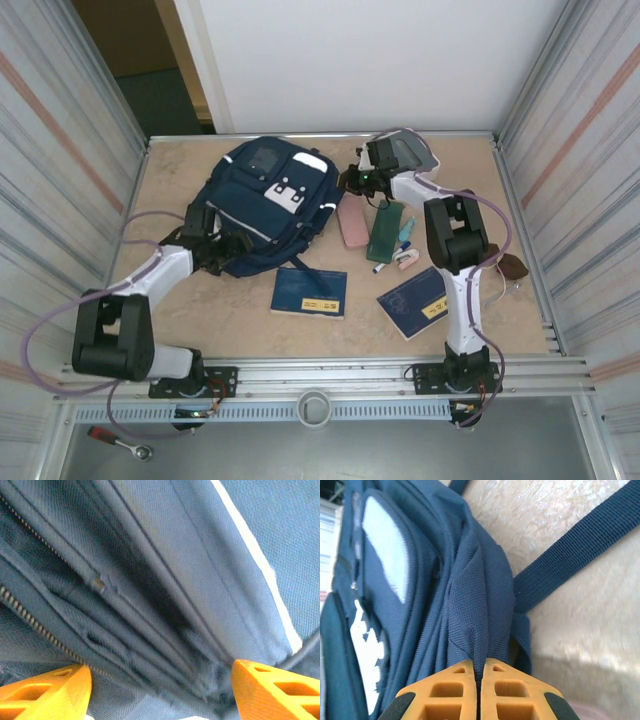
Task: Pack the student bag
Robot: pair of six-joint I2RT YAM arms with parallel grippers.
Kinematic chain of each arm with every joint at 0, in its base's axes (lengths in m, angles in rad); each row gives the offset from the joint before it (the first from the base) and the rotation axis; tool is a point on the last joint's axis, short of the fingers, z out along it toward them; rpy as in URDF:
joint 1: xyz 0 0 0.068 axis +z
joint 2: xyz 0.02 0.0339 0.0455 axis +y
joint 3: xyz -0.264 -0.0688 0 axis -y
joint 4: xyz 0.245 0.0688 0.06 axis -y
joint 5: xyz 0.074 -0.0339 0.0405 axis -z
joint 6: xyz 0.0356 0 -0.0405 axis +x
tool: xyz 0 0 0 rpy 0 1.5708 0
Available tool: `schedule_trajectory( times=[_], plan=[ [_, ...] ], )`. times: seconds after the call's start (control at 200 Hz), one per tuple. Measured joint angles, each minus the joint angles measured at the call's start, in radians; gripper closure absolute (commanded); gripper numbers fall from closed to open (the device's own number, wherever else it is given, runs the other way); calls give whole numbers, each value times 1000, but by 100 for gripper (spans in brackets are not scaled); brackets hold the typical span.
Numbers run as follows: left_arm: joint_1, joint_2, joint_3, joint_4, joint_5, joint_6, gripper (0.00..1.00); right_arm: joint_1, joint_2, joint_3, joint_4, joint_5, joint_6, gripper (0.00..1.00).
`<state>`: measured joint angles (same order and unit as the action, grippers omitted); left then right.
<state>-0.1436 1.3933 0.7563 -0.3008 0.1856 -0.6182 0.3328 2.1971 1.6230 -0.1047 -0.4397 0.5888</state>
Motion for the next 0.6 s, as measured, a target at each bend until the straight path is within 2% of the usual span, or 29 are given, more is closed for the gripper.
schedule_trajectory(
  times=[0.18, 0.371, 0.486, 0.601],
  plan=[
    [15, 88, 64, 40, 19, 13, 61, -8, -190, -169, 50, -4, 40, 100],
    [59, 153, 129, 74, 73, 28, 99, -4, -283, -228, 76, -10, 69, 100],
    [103, 157, 162, 79, 156, 38, 100, -2, -299, -244, 58, 6, 83, 95],
    [117, 143, 180, 114, 245, 9, 100, -15, -307, -286, 52, 20, 104, 87]
  ],
)
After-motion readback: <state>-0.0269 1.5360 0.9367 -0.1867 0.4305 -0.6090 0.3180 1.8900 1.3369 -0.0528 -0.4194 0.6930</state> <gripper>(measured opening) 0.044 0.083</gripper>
